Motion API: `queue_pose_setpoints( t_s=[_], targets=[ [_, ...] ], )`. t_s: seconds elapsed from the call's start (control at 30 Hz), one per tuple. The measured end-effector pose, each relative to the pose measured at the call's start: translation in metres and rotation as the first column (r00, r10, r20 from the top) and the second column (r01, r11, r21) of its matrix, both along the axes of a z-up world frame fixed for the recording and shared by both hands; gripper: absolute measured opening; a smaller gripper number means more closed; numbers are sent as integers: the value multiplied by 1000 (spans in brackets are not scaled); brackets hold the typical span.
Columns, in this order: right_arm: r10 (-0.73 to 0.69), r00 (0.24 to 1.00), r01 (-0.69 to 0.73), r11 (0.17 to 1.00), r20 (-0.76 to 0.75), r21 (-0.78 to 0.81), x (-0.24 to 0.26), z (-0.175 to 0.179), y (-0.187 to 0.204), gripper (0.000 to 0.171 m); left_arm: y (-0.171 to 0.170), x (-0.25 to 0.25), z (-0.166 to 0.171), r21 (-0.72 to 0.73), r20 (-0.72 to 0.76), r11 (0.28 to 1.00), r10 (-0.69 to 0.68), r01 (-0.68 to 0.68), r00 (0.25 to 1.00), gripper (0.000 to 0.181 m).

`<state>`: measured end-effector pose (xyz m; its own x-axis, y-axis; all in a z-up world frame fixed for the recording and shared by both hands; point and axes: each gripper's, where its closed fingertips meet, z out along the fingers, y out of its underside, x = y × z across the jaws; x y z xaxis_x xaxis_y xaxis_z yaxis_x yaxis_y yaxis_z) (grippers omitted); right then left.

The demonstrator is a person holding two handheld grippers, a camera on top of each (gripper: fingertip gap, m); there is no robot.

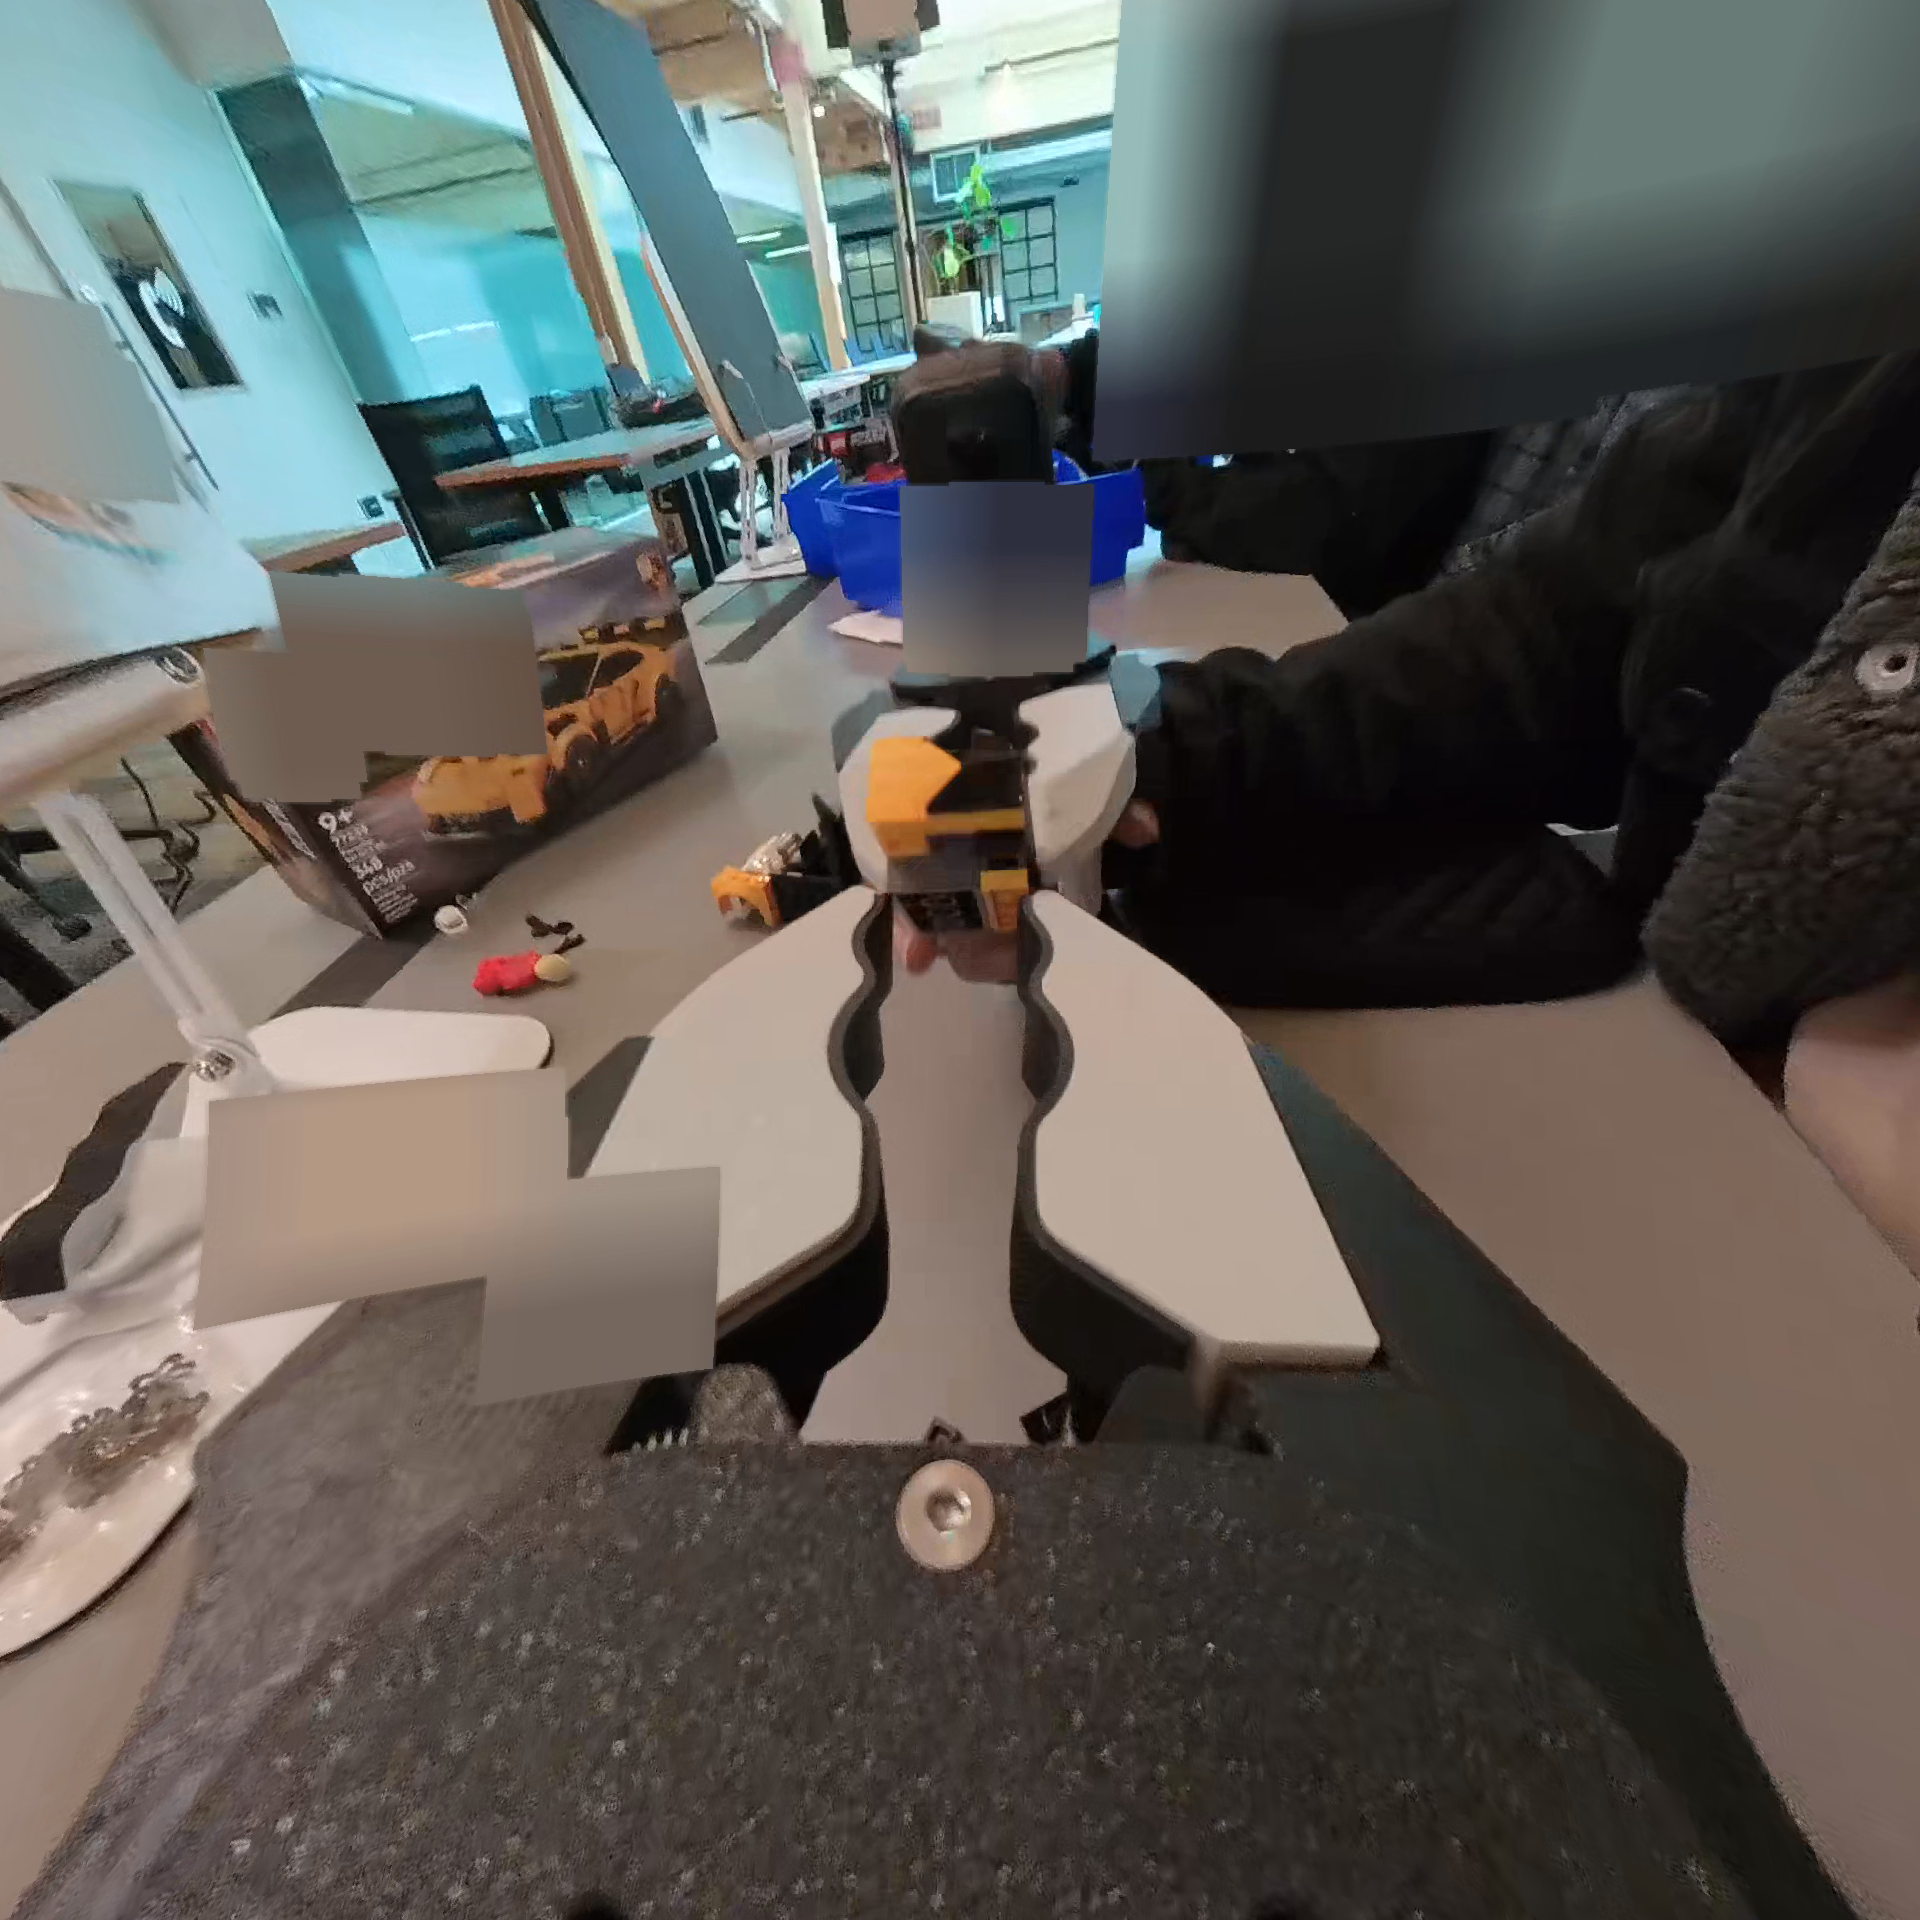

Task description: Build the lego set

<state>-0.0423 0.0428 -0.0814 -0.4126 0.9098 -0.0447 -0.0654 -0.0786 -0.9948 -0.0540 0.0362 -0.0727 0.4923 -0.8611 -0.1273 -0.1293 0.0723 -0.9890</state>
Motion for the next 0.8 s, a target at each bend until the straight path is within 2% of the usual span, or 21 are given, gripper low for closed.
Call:
queue_pose_setpoints(
  t_s=[0.2, 0.63, 0.8],
  targets=[
    [-23, 999, 18, 995, 42, 101, -4, -12, -4, 26, -4, 2, 2, 44, -20, 999, -7, 8, 1000, 19],
    [-87, 992, 65, 972, 88, 227, -7, -27, 1, 26, -1, 1, -7, 56, -62, 998, -3, 6, 998, 40],
    [-85, 991, 57, 964, 99, 258, -9, -31, -3, 26, -2, 9, -18, 65, -119, 998, 2, 6, 993, 33]
  ],
)
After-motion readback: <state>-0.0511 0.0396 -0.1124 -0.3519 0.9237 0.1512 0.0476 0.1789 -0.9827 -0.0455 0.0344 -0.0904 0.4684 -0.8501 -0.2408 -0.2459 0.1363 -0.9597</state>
